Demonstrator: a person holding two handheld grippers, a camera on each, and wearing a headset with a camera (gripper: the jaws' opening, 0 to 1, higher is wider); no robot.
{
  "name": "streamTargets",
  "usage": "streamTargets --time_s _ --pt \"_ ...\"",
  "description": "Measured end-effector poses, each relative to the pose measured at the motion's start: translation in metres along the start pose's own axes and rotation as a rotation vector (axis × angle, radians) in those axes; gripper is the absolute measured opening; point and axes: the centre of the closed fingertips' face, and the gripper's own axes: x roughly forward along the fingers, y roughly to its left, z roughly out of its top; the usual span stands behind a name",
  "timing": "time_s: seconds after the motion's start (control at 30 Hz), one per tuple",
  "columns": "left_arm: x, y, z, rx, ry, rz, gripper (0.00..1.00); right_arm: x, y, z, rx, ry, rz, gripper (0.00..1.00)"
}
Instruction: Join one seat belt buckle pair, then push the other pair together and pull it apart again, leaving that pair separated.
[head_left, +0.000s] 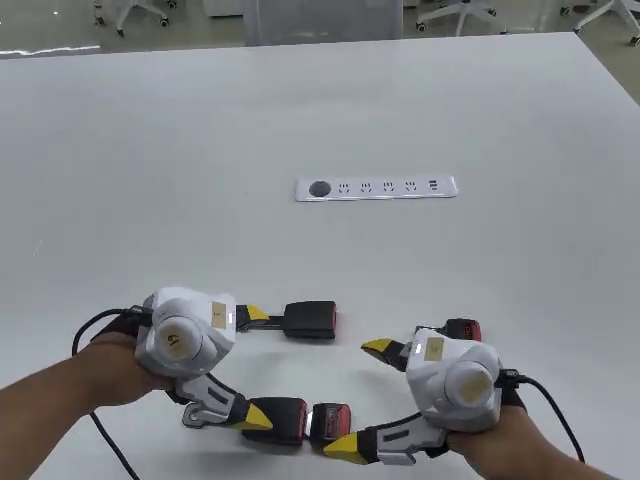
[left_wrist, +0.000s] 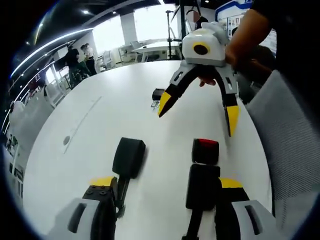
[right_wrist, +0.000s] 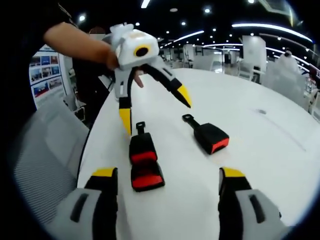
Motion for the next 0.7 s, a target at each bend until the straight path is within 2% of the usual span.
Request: streamTargets --time_s 0.03,0.07,0.23,0.4,0.47,0.57,0.7 --pt "0.0 0.001 0.001 -0.003 -0.002 0.001 0.83 -0.001 -0.002 0.0 0.0 -0.001 -0.002 0.83" --pt "0.0 0.009 0.004 -0.008 -0.011 0.012 0.82 -0.009 -0.013 -0.003 0.012 -0.003 -0.018 0.83" --pt "0.002 0.03 0.013 0.005 -0.008 0.028 0.82 -0.031 -0.047 -0.007 0.02 -0.01 -0.08 0.85" --pt "0.008 0.049 0.023 0.018 -0.003 0.027 0.81 -0.052 -0.076 -0.019 0.019 0.006 -0.112 0.86" --pt "0.011 0.056 0.023 0.015 0.002 0.024 0.81 -0.059 -0.086 -0.025 0.018 0.014 -0.108 0.85" --pt "0.019 0.065 0.019 -0.011 -0.001 0.024 0.8 -0.066 -0.098 -0.038 0.011 0.048 -0.108 0.85" --pt "0.031 0.063 0.016 -0.028 0.007 0.011 0.78 -0.073 -0.112 -0.055 0.038 0.077 -0.102 0.84"
